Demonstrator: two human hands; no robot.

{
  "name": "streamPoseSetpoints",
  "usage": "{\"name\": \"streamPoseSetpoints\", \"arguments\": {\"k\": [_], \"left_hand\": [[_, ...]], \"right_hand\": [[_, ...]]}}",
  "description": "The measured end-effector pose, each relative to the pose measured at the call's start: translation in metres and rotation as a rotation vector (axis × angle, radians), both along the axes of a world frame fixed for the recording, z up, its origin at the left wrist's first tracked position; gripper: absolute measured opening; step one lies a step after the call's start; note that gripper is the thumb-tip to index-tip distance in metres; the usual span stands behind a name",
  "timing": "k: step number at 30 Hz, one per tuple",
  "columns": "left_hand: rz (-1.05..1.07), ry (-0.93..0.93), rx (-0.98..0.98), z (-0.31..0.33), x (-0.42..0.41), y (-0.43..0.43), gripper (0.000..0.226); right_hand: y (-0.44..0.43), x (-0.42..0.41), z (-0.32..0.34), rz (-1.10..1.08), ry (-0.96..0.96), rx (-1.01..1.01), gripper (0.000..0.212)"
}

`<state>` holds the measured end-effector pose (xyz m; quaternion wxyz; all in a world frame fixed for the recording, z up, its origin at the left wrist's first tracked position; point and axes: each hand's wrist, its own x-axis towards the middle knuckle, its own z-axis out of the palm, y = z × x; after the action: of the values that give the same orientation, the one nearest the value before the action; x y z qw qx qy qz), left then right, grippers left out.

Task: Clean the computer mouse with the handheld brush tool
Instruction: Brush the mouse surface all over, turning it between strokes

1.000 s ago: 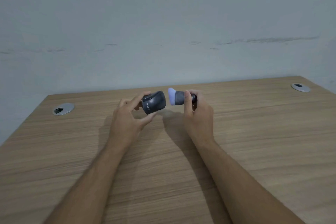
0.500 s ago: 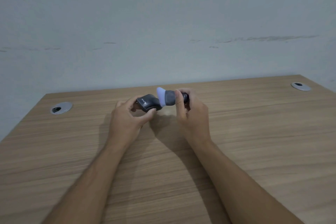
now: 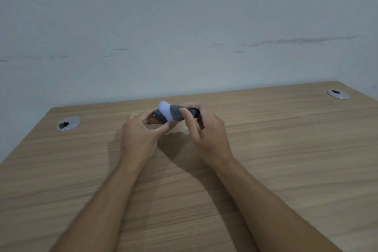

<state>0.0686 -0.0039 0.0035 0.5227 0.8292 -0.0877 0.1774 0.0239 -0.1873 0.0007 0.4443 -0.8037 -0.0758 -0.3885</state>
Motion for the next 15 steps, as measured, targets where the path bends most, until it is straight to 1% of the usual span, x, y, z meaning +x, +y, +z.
{"name": "streamPoseSetpoints", "arguments": {"k": [3,5,8,12,15], "left_hand": [[0.006,-0.005,0.013,0.000,-0.002,0.000,0.036],[0.001,-0.001,-0.018,-0.001,-0.001,0.002,0.036],[-0.009,0.039,-0.040,-0.003,0.002,0.005,0.038],[0.001,0.038,-0.022,-0.005,0.005,0.003,0.037],[0.012,-0.010,0.021,-0.004,0.002,0.003,0.044]], "right_hand": [[-0.001,0.006,-0.005,-0.027,0.047,0.023,0.014],[-0.007,0.010,-0.007,-0.071,0.067,0.073,0.012],[-0.009,0.007,-0.004,-0.044,0.042,0.123,0.011],[0.002,0.003,-0.004,0.017,0.043,0.012,0.012],[-0.001,0.010,-0.008,-0.045,0.080,0.036,0.011]]}}
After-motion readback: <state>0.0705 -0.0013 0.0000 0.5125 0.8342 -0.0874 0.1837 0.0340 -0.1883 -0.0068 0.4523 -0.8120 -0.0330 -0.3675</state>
